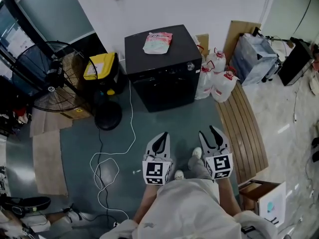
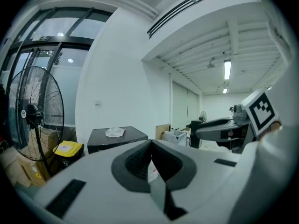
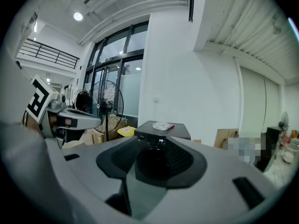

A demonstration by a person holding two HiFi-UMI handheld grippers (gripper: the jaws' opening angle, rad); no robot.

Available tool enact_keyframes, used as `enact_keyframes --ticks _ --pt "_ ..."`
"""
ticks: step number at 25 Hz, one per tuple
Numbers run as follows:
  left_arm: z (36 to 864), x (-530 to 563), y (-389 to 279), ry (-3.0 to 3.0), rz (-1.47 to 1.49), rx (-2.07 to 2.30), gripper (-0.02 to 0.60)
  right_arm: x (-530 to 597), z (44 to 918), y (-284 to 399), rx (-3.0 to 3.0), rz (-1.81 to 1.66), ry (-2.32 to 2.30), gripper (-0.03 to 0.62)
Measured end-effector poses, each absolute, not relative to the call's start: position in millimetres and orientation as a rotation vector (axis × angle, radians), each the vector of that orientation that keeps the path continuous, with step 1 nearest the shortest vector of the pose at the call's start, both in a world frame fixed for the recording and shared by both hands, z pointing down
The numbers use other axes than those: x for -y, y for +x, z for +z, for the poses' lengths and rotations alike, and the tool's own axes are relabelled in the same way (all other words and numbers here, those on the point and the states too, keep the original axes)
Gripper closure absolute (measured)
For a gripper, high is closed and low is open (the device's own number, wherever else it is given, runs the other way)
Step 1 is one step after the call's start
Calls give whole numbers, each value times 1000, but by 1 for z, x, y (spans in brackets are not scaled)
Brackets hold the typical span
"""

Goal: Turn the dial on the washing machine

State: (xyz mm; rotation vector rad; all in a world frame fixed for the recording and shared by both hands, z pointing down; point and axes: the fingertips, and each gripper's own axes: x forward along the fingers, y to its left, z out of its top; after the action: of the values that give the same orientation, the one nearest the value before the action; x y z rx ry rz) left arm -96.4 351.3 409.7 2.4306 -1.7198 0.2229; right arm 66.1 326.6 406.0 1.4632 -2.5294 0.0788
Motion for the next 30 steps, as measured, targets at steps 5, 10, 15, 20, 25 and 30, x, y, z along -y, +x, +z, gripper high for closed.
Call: enact_keyframes --ticks 5,10,15,20,25,30 --pt "410 -319 -93 2441 226 1723 569 -292 410 66 2536 88 1454 404" --pt "404 -277 -90 2450 252 1743 569 -244 415 63 2558 94 1411 405" --pt "409 -233 -90 2403 277 1780 569 -191 424 64 2573 120 1339 408" --pt "416 -186 -90 2337 295 1819 569 -138 425 65 2593 120 1258 410" --pt "424 -142 -82 2294 316 1832 569 -88 431 73 2597 137 1207 412" --pt "437 -98 -67 2275 338 1834 569 -40 441 82 2601 143 1163 414"
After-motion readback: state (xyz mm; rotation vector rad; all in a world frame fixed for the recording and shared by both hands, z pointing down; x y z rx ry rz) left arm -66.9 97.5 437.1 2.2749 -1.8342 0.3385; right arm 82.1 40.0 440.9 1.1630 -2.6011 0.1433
